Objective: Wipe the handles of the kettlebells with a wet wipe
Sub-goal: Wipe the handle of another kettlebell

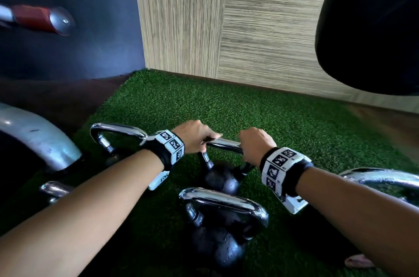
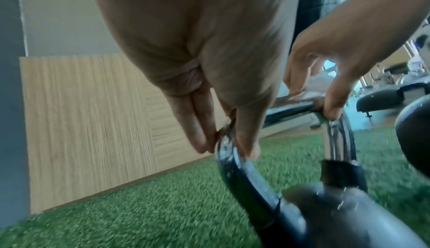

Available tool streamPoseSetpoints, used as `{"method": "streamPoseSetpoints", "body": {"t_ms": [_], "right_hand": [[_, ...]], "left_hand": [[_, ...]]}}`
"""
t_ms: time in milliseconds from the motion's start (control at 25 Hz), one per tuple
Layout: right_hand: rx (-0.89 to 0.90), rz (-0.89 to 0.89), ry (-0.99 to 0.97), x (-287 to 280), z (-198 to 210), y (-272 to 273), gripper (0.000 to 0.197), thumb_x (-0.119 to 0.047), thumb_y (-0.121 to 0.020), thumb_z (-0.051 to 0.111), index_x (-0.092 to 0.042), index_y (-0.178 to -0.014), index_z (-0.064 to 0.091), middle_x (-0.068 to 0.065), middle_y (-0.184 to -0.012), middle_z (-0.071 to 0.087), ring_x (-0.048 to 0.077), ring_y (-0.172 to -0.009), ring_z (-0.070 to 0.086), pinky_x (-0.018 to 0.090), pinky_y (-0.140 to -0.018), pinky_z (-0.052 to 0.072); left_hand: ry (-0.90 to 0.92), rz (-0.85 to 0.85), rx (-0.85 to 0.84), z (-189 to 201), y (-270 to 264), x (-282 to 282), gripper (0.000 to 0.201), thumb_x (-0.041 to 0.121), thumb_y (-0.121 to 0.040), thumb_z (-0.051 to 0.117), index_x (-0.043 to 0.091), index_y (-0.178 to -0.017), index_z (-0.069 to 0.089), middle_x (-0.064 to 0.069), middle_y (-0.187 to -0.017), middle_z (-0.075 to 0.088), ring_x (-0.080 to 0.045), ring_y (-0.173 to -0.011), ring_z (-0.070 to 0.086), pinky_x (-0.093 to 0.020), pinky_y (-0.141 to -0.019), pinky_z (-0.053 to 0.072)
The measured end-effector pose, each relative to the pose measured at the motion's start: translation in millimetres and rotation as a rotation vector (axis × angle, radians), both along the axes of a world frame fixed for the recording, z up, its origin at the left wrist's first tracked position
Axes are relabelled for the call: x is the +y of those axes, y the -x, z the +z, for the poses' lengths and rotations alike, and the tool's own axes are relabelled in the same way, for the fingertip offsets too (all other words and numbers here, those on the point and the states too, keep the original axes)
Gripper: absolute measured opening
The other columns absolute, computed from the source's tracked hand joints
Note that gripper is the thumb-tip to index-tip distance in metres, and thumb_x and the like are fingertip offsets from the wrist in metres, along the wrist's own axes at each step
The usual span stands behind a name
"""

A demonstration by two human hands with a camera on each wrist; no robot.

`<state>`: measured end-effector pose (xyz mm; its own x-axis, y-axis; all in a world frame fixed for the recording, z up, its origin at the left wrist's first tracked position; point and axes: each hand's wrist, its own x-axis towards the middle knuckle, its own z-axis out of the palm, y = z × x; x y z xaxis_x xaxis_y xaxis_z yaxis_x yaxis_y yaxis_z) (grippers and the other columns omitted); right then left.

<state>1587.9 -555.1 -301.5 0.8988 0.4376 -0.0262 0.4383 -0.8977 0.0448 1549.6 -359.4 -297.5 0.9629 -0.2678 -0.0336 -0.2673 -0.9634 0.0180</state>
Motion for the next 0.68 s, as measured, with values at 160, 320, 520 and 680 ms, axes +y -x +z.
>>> {"method": "streamPoseSetpoints", "body": {"t_ms": [160, 320, 520, 680], "right_hand": [[0.070, 0.036, 0.020, -17.2, 26.9, 6.6, 0.029, -0.012, -0.092, 0.067, -0.003, -0.119, 0.071, 0.012, -0.117, 0.073, 0.027, -0.109, 0.070, 0.030, -0.088, 0.055], [0.178, -0.035, -0.130, -56.3, 60.4, 31.8, 0.049, -0.017, -0.079, 0.084, -0.013, -0.126, 0.071, 0.004, -0.119, 0.072, 0.022, -0.108, 0.066, 0.026, -0.088, 0.051], [0.389, -0.072, -0.432, -64.4, 79.0, 92.5, 0.048, -0.003, -0.076, 0.083, -0.014, -0.121, 0.073, -0.004, -0.109, 0.072, 0.016, -0.098, 0.066, 0.023, -0.080, 0.045], [0.402, -0.044, -0.392, -52.2, 100.8, 140.3, 0.041, -0.010, -0.081, 0.083, -0.020, -0.121, 0.075, -0.012, -0.111, 0.076, -0.002, -0.096, 0.070, 0.017, -0.085, 0.047]], "left_hand": [[0.143, 0.141, 0.001, -11.7, 37.3, 5.4, 0.069, 0.011, -0.100, 0.054, 0.038, -0.158, 0.028, -0.007, -0.122, 0.071, -0.014, -0.073, 0.063, -0.033, -0.072, 0.057], [0.456, 0.273, 0.061, -40.6, 69.1, 44.0, 0.060, -0.001, -0.092, 0.052, 0.036, -0.137, 0.060, 0.007, -0.133, 0.069, -0.004, -0.089, 0.069, -0.015, -0.080, 0.054], [0.586, 0.257, 0.391, -89.4, 108.6, 41.2, 0.065, -0.003, -0.065, 0.077, 0.046, -0.107, 0.067, 0.021, -0.107, 0.072, -0.004, -0.093, 0.067, -0.022, -0.080, 0.057], [0.653, 0.232, 0.434, -113.7, 133.0, 14.6, 0.075, 0.035, -0.050, 0.096, 0.042, -0.119, 0.066, 0.016, -0.115, 0.070, -0.009, -0.107, 0.065, -0.020, -0.091, 0.050]]}}
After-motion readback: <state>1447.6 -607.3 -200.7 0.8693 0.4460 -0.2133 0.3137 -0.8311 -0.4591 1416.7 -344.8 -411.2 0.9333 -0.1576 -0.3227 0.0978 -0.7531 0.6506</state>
